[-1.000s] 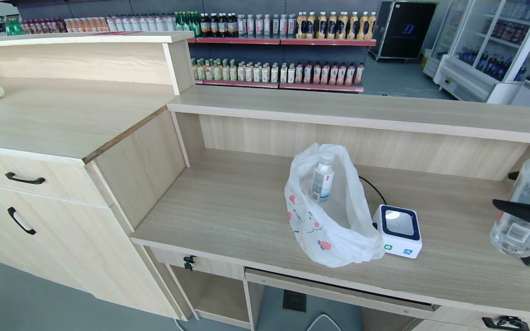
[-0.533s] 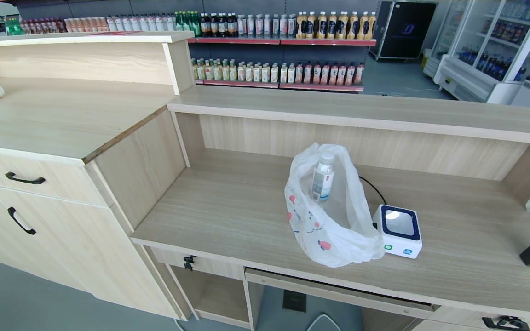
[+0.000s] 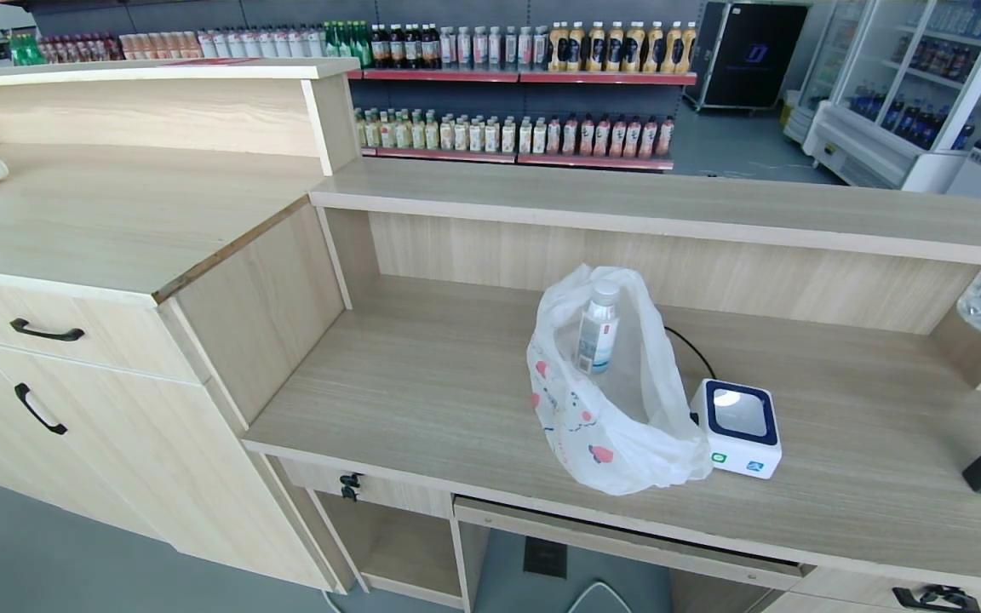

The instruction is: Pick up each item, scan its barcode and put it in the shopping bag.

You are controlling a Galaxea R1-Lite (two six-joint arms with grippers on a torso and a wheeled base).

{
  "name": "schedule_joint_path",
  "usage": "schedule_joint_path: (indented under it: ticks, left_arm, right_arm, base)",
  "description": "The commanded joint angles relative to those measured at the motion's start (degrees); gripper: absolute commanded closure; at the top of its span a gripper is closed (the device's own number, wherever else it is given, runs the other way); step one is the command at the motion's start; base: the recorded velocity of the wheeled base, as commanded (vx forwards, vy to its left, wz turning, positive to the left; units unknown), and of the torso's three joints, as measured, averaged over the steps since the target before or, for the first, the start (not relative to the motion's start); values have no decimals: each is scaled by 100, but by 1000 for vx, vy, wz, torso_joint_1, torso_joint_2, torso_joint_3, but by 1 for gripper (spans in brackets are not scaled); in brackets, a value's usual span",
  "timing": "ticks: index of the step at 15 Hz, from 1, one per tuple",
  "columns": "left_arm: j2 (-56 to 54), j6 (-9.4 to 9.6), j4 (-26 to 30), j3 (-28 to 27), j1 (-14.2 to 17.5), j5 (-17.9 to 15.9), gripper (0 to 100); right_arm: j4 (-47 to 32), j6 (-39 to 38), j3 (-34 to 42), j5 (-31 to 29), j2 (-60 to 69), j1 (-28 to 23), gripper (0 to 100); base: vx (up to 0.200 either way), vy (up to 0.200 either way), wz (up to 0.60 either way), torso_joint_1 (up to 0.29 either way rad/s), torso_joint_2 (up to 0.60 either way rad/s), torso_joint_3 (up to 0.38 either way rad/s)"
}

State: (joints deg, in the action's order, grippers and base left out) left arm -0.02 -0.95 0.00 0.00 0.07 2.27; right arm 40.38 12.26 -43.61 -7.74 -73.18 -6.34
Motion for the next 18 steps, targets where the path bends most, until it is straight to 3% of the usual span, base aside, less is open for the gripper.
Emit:
schedule_joint_path:
  ticks: [1,7,12,14,16,18]
  left_arm:
    - [2,-2,0,0,1,2,0]
    - [2,-2,0,0,1,2,0]
    - [2,-2,0,0,1,2,0]
    - [2,-2,0,0,1,2,0]
    - [2,-2,0,0,1,2,0]
    - [2,-2,0,0,1,2,0]
  right_arm:
    - [76,83,89,-26,-144,194,100]
    - [102,74,107,-316,-285,695,100]
    - [471,-93,142,-307,-733,695,100]
    - [471,-128,177,-131,-900,643,100]
    - [981,-321,616,695,-1480,476,100]
    - [1535,-321,950,1091,-1902,449,100]
  base:
    - [0,0,0,0,0,0]
    - [0,0,500,0,2,3]
    - [0,0,480,3,5,1]
    - [0,0,0,0,0,0]
    - [0,0,0,0,0,0]
    - [0,0,0,0,0,0]
